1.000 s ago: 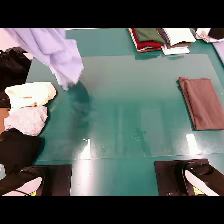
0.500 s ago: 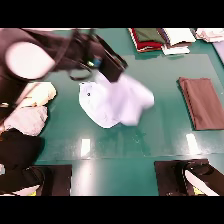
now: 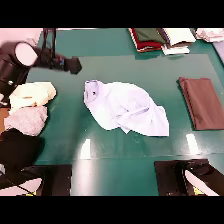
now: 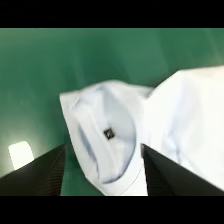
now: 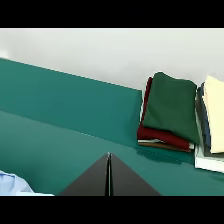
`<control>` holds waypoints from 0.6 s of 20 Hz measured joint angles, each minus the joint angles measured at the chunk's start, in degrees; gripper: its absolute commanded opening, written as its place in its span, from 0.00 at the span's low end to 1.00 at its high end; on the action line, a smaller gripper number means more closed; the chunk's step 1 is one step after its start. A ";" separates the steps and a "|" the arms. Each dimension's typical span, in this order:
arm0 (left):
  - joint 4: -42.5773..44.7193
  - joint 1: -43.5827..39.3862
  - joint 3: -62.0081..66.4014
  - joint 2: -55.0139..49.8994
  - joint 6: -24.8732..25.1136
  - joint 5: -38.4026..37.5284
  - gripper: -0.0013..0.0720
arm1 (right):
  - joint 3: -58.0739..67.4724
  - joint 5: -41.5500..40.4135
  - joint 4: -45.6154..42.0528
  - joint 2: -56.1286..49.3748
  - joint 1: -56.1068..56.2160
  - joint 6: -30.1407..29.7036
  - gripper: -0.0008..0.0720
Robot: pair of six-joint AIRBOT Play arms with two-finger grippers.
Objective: Fold the shirts.
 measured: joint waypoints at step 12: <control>-25.22 6.12 -11.08 -16.72 8.98 17.03 0.77 | 0.00 4.70 0.11 -1.09 0.13 0.02 0.03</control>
